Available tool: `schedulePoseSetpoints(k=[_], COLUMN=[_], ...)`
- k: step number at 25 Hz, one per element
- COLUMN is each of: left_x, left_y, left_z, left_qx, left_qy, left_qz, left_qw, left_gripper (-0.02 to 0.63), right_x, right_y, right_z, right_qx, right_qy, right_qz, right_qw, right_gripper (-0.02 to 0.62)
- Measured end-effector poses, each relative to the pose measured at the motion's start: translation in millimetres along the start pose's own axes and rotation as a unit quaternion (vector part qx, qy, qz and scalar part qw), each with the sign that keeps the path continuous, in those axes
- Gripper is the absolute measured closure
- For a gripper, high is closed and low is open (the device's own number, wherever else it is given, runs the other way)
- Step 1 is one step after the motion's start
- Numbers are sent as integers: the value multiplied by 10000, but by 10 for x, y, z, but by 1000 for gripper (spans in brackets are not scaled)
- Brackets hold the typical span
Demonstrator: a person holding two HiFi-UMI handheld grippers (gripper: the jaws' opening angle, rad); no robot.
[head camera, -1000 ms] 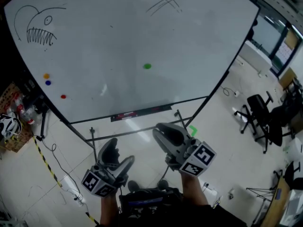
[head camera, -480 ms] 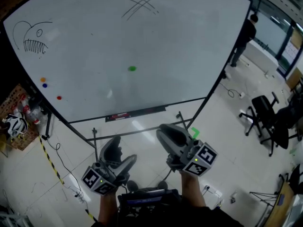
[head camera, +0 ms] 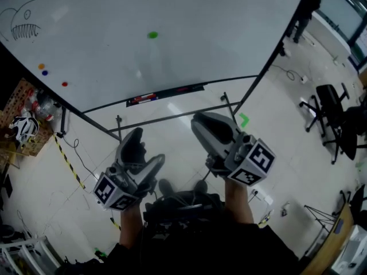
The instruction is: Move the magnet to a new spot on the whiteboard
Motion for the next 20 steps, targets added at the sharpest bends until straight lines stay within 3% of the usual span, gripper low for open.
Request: schedulePoseSetpoints(k=[20], left_x=[146], left_y=[23], left_z=[-28], left_qx=[55], left_qy=[-44], left_qz=[-103], left_qw=[9999], left_gripper=[222], right_x=[138], right_y=[-27], right_z=[5], right_qx=[-31], right_qy=[26], right_qz=[-63], right_qw=[10000], right_gripper=[561])
Point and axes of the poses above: the fingertips, and each gripper's own axes: y forward along the fingers, z to its right, x out of its underside, the point moved 1 cm from there along -y, backward along the fingers, and after that the axes turned 7 degrees about -x, right-handed, at the moved point
